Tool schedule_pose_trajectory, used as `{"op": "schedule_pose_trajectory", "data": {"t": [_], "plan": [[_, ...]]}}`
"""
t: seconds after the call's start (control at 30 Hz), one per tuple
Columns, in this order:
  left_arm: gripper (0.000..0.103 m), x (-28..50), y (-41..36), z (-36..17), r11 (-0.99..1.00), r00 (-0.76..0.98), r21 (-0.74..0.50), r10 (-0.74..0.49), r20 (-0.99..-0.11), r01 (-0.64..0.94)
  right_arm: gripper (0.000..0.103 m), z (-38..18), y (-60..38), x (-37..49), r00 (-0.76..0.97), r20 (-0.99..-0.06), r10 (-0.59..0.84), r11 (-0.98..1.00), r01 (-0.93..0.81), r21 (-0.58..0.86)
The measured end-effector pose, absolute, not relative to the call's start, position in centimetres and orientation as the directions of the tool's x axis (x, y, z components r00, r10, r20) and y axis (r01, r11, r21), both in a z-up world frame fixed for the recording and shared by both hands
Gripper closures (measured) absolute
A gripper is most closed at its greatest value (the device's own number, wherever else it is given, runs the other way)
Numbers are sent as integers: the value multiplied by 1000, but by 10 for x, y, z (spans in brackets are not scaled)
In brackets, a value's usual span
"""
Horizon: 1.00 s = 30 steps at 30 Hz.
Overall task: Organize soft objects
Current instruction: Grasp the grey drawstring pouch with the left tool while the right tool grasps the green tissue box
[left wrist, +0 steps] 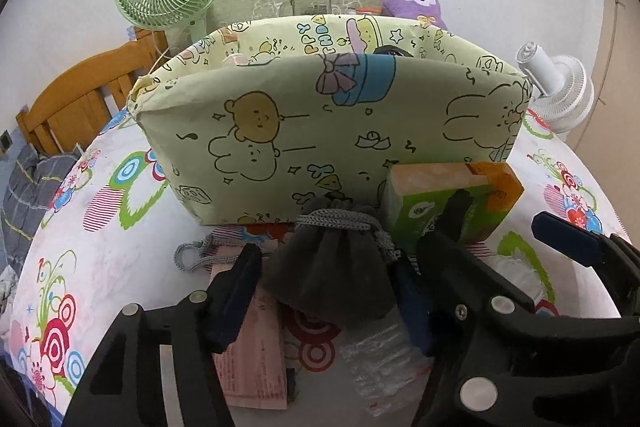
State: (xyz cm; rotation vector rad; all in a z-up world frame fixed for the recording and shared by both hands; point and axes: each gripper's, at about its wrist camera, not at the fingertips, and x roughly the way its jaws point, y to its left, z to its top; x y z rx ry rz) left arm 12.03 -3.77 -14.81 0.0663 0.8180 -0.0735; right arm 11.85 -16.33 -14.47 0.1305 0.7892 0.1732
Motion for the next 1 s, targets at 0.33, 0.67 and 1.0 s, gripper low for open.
{"op": "schedule_pose_trajectory", "data": {"t": [0.33,0.67,1.0], "plan": [[56,115,-35,-145,997,674,8,-47,-737,79,4,-143,-164,114,688,-692,217,974,-103,203],[59,108,-21,-141,998,673,-18,-51,-737,55,4,-137,-152,109,691,-683,237,970,-131,205],[59,113,-10,-138,999,680,-37,-42,-732,23,4,-132,-142,116,705,-672,224,974,-134,184]]}}
